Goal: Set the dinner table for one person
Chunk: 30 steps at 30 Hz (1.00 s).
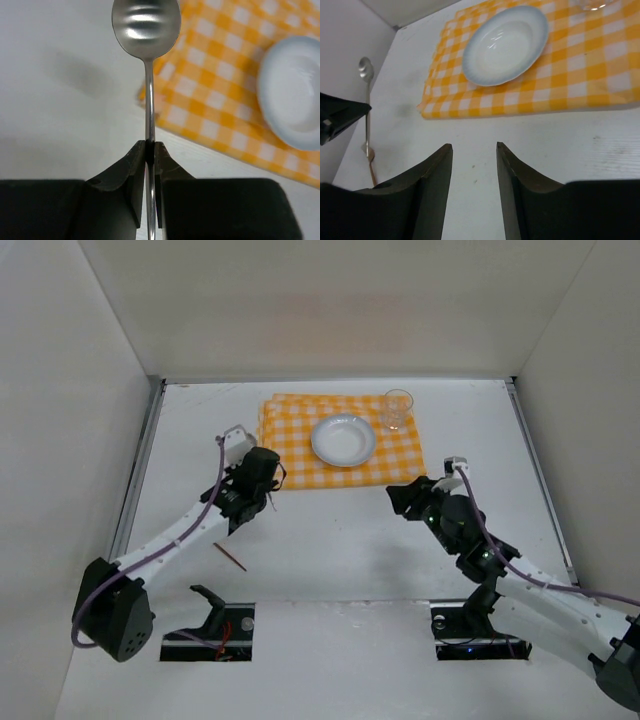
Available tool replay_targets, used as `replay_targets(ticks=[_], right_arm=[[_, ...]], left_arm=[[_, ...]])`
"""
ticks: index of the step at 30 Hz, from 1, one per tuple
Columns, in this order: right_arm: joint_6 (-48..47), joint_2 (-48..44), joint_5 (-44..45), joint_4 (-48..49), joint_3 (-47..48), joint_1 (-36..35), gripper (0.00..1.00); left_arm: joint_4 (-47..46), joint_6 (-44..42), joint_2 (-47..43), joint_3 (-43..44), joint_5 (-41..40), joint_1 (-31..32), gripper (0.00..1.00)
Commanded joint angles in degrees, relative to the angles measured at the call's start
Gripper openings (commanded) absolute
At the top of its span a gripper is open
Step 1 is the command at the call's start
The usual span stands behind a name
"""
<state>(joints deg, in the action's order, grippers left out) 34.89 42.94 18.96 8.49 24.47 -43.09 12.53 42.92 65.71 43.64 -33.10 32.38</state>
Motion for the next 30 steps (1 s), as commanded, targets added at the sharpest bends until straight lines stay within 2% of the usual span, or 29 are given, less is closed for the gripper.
replay_targets(ticks=[1,5,9,17,24,30], right_arm=[[1.5,-2.0,4.8,-2.6,0.4,2.5,0.47],[3.4,-3.4,6.4,-4.2,-1.0,5.1,0.53],[6.1,-5.7,6.6,-5.1,-3.2,7.4,0.57],[7.9,-11.9,7.1,-8.7,-5.4,10.7,0.59],[7.2,-18.8,8.2,-14.5,-5.1,11.0,0.59],[7.0,-21.6,7.8,-16.9,-5.0,11.5,0.59]], left_arm=[[-4.3,-4.5,5.6,8.3,1.3,5.3,0.00],[-8.5,-7.4,15.5,18.5,4.9,10.0,0.00],[-13.0,-9.1,25.2,27.3,11.4,12.2,0.00],[-13.2,-9.4,43.4,46.1,16.8,15.7,0.00],[-7.9,-5.7,55.4,60.8,16.7,15.8,0.00],[-7.4,-3.2,58.3,63.4,13.2,16.5,0.00]])
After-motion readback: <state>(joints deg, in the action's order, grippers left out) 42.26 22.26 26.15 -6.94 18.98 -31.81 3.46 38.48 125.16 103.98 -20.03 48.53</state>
